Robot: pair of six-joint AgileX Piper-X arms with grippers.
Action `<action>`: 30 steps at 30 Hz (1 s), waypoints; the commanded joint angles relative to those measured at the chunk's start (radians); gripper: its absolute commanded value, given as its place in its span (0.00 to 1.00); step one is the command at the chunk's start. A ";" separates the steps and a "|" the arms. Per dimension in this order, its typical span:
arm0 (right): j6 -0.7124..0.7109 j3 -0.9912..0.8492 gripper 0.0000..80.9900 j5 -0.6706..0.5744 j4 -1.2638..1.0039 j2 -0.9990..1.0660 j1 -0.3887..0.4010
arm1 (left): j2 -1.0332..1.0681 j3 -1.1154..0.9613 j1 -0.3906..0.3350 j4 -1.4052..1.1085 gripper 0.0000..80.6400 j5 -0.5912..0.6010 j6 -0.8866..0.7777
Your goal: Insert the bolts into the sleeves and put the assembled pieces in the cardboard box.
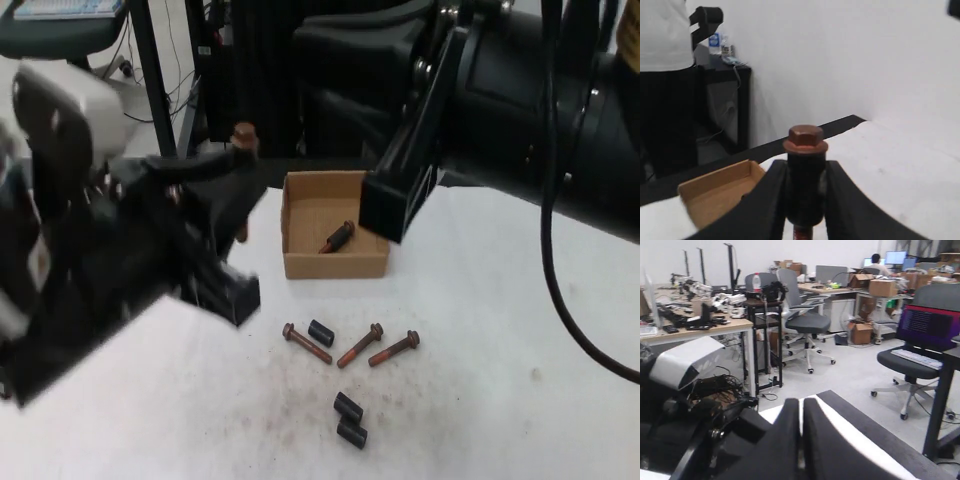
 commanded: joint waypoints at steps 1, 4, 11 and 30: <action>0.005 -0.001 0.01 0.083 -0.013 -0.013 -0.005 | 0.036 -0.058 0.029 0.049 0.00 0.036 -0.001; 0.005 -0.001 0.01 0.110 -0.013 -0.016 -0.005 | 0.157 -0.157 0.067 0.119 0.00 0.147 -0.001; 0.000 -0.001 0.01 0.343 0.081 -0.057 -0.005 | 0.548 -0.478 0.101 0.320 0.00 0.216 -0.026; 0.016 -0.001 0.01 0.478 0.602 -0.217 -0.437 | 1.433 -1.465 0.103 0.871 0.00 0.151 0.006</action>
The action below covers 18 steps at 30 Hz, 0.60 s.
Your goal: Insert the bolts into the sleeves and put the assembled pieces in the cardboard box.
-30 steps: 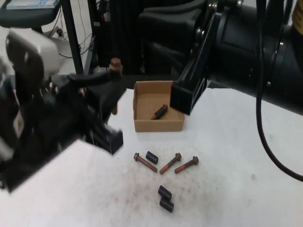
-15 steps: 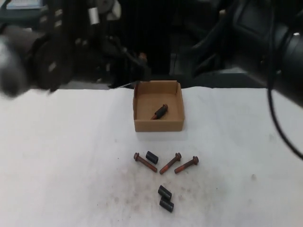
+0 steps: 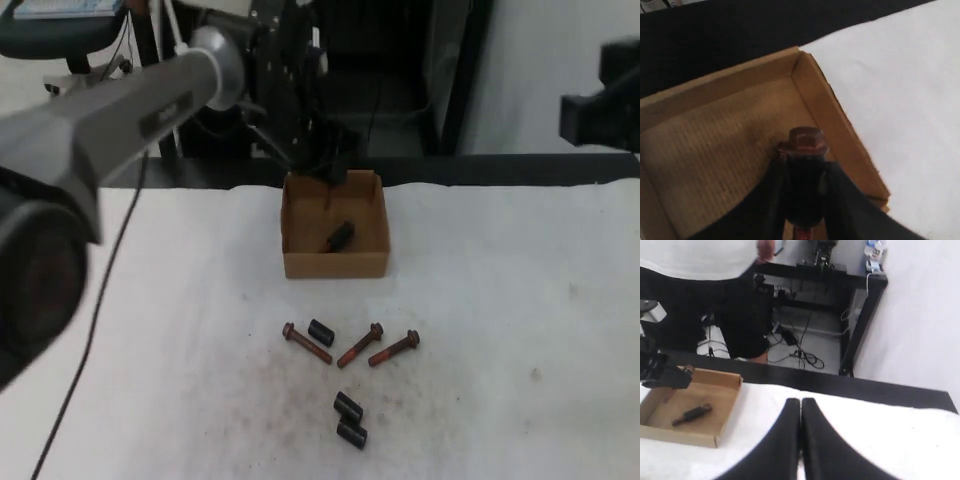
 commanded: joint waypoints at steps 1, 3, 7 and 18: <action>0.016 -0.001 0.01 -0.050 0.020 -0.008 -0.015 | 0.083 -0.125 0.004 0.092 0.00 -0.037 0.080; 0.016 -0.001 0.01 -0.079 0.025 -0.008 -0.034 | 0.102 -0.142 0.004 0.106 0.00 -0.054 0.111; 0.016 -0.001 0.01 -0.101 0.027 -0.008 -0.047 | 0.105 -0.142 0.007 0.098 0.02 -0.086 0.203; 0.034 -0.001 0.01 -0.154 0.032 -0.008 -0.047 | 0.096 -0.187 0.020 0.137 0.35 -0.119 0.183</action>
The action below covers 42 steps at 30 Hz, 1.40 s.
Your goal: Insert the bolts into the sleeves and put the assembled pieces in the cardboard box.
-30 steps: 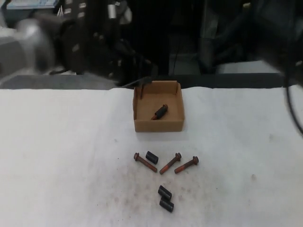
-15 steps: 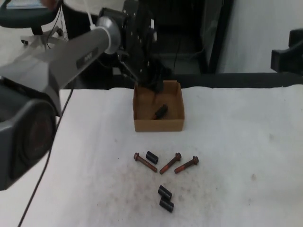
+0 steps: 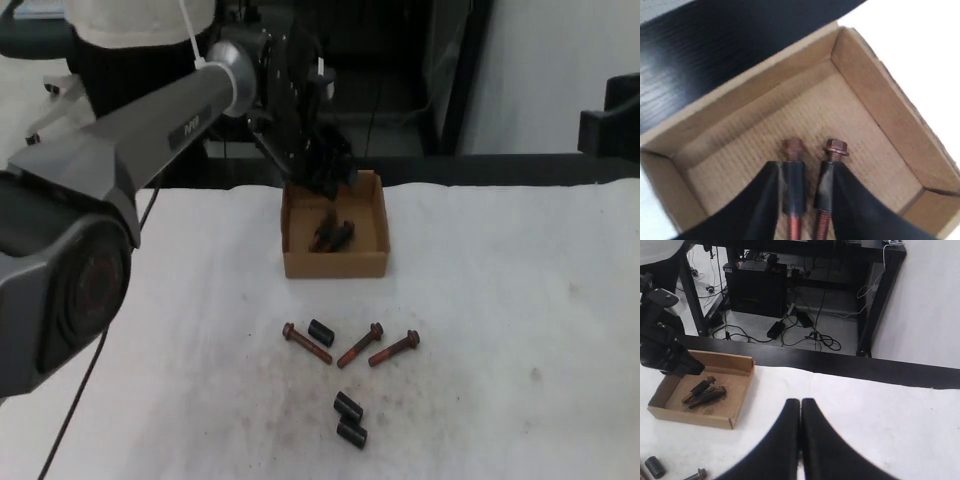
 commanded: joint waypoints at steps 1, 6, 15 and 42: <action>0.004 -0.001 0.01 -0.025 0.003 -0.008 -0.002 | -0.031 -0.037 0.004 0.032 0.30 -0.063 -0.018; 0.004 -0.001 0.01 -0.073 0.004 -0.004 -0.002 | -0.121 -0.053 0.004 0.085 0.00 -0.116 0.016; -0.001 -0.001 0.01 -0.497 0.004 0.182 0.006 | -0.392 -0.036 0.001 0.246 0.00 -0.199 0.089; -0.188 -0.428 0.01 -0.338 0.132 0.911 0.289 | -1.747 1.636 0.015 -0.195 0.00 -0.097 -0.282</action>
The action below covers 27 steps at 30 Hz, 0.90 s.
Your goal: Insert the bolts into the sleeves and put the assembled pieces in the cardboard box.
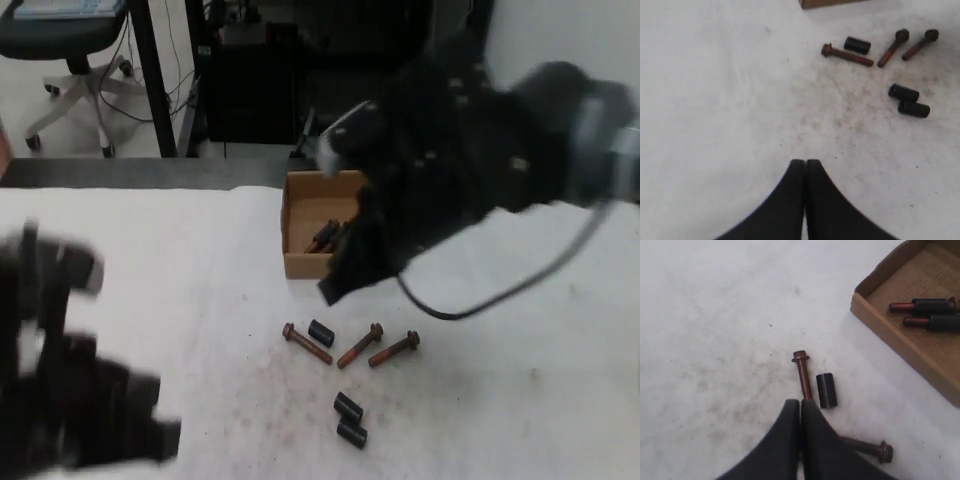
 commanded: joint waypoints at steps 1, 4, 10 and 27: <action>-0.015 -0.085 0.00 0.043 0.044 0.094 0.010 | -0.090 0.030 0.001 -0.041 0.00 0.033 -0.030; -0.015 -0.161 0.00 0.053 0.051 0.172 0.011 | -0.141 0.031 0.001 -0.066 0.00 0.030 -0.005; -0.087 -0.244 0.21 -0.041 0.051 0.259 0.015 | -0.156 0.031 0.001 -0.123 0.00 0.021 0.052; -0.271 -0.245 0.35 -0.063 0.111 0.316 0.035 | -0.156 0.031 0.001 -0.122 0.00 -0.049 0.116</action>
